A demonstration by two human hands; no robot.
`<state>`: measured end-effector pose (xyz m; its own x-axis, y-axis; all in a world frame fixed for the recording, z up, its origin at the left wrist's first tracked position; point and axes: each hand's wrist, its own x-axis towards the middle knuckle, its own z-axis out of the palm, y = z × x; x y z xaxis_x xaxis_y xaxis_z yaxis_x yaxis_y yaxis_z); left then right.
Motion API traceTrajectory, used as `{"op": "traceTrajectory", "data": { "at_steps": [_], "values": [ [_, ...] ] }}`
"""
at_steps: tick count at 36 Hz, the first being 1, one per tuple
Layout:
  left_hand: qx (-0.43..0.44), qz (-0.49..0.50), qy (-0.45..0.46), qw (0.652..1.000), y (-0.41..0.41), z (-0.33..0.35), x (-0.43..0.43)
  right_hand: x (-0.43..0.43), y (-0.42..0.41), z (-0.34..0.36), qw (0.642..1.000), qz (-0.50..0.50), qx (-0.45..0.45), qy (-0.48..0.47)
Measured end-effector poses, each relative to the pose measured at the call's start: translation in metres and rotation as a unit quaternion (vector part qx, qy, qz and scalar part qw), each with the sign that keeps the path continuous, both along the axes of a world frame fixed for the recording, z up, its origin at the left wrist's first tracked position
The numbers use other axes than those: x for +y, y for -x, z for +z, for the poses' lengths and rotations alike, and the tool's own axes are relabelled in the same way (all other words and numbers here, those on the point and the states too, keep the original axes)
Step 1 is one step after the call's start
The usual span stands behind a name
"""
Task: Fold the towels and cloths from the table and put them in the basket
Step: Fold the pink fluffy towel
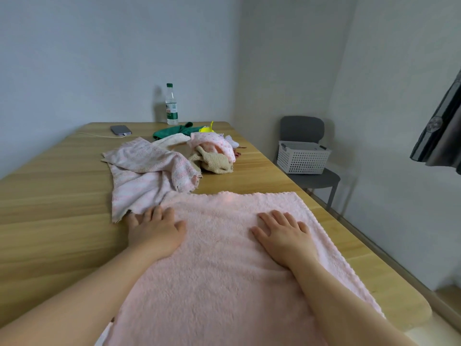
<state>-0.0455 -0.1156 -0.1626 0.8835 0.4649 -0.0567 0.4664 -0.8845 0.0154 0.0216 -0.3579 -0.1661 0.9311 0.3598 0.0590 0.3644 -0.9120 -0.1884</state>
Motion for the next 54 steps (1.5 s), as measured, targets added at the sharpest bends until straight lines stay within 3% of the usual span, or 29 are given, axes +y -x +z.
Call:
{"op": "traceTrajectory", "data": {
  "at_steps": [3,6,9,13,17,20,23,26,29,35,38,42,47,51,54],
  "values": [
    [0.007,0.017,-0.023,1.000,0.006,0.007,-0.003,0.000,0.001,0.000,1.000,-0.001,0.003,0.004],
    [-0.047,-0.057,-0.066,0.995,0.009,0.015,-0.016,-0.001,0.004,0.004,1.000,0.002,0.003,-0.002],
    [-0.055,-0.167,-0.013,0.984,0.014,0.009,-0.032,-0.002,0.010,0.010,0.999,-0.003,-0.014,-0.032],
    [-0.007,-0.188,0.045,0.981,0.024,-0.003,-0.039,-0.009,0.024,0.016,0.994,0.001,-0.092,-0.065],
    [-0.095,-0.176,-0.012,0.980,0.029,-0.003,-0.041,-0.021,0.046,0.021,0.995,0.023,-0.068,-0.069],
    [-0.219,-0.232,-0.072,0.945,0.042,0.002,-0.048,-0.032,0.066,0.021,0.998,0.048,-0.024,-0.043],
    [-0.301,-0.280,-0.040,0.911,0.064,0.007,-0.060,-0.045,0.083,0.018,0.996,0.079,-0.022,-0.025],
    [-0.270,-0.286,0.055,0.918,0.088,0.005,-0.066,-0.058,0.096,0.017,0.994,0.092,-0.050,-0.024],
    [-0.162,-0.295,0.135,0.932,0.113,0.000,-0.059,-0.069,0.105,0.016,0.991,0.117,-0.061,-0.016],
    [-0.013,-0.373,0.063,0.925,0.150,-0.006,-0.035,-0.095,0.128,0.010,0.982,0.187,-0.009,0.024],
    [-0.043,-0.412,0.024,0.910,0.162,-0.008,-0.030,-0.102,0.134,0.011,0.976,0.201,-0.001,0.083],
    [0.026,-0.371,0.043,0.927,0.167,0.004,-0.039,-0.108,0.136,0.005,0.974,0.205,-0.016,0.098],
    [0.047,-0.335,-0.010,0.941,0.173,0.023,-0.057,-0.104,0.142,0.010,0.971,0.197,-0.081,0.105],
    [0.048,-0.312,-0.036,0.948,0.185,0.027,-0.069,-0.105,0.145,0.023,0.975,0.195,-0.001,0.108],
    [0.031,-0.322,-0.039,0.945,0.190,0.029,-0.070,-0.107,0.147,0.033,0.982,0.173,0.043,0.059]
  ]
}}
